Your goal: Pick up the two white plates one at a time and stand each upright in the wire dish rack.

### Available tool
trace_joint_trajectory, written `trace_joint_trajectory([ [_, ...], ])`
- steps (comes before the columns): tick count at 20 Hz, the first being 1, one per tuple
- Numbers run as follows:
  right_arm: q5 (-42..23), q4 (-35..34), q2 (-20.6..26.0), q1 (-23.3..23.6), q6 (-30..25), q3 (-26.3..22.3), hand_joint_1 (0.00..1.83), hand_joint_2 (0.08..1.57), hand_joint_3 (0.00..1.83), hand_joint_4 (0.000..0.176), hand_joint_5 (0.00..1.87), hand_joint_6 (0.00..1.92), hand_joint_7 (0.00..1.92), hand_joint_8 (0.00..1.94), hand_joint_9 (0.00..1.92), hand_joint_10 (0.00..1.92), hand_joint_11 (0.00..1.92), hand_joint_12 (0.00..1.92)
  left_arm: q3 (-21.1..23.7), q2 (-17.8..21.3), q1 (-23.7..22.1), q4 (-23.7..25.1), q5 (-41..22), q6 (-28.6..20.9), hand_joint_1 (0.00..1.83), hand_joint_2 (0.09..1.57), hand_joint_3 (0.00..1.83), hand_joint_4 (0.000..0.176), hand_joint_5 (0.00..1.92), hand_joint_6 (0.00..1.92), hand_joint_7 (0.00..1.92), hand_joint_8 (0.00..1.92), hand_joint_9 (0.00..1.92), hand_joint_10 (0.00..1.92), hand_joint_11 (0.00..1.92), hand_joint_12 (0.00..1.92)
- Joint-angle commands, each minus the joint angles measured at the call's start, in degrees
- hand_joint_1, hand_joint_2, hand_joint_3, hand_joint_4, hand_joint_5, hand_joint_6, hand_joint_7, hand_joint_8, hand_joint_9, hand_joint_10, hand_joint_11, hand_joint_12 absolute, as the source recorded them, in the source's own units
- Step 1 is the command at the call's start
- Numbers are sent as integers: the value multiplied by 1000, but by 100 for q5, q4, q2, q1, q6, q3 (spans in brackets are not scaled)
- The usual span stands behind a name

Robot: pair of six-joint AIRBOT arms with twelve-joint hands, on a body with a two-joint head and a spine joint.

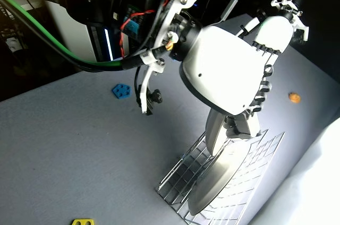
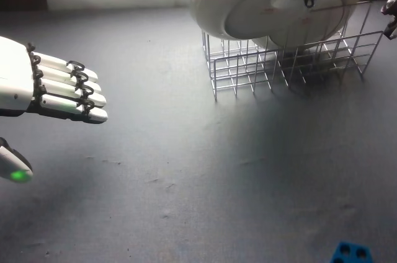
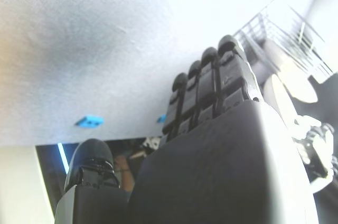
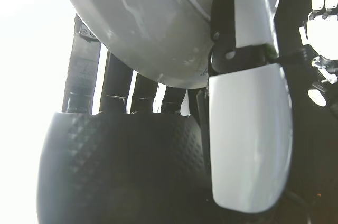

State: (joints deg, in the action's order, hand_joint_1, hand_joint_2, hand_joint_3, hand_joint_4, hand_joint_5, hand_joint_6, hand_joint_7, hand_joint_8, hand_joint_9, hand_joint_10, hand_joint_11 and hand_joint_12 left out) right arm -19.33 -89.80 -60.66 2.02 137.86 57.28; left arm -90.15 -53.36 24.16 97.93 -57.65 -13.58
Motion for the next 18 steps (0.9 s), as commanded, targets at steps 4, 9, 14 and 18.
trace_joint_trajectory([
  [4,-62,246,-59,29,-16,138,1235,1072,1,22,1090,865,1082,761,1175,1,698,952,35,29,-32,-380,-103,14,0,1143,0,0,0,0,1,0,0,0,0,0],
  [9,-68,241,-140,-137,-15,263,1240,1061,1,23,1131,789,1095,740,1188,1,720,917,40,29,-33,-380,-111,14,0,1143,0,0,0,0,0,0,0,0,0,0],
  [14,-50,239,-218,-258,-19,321,1239,1063,0,24,1122,804,1096,740,1191,6,728,924,49,28,-34,-380,-114,15,0,1133,0,0,0,0,0,0,0,0,0,0],
  [18,-128,755,-284,-394,-284,372,1233,1077,2,20,1088,864,1062,796,1173,1,700,932,61,28,-35,-380,-114,18,0,1135,0,0,0,0,0,0,0,0,0,0],
])
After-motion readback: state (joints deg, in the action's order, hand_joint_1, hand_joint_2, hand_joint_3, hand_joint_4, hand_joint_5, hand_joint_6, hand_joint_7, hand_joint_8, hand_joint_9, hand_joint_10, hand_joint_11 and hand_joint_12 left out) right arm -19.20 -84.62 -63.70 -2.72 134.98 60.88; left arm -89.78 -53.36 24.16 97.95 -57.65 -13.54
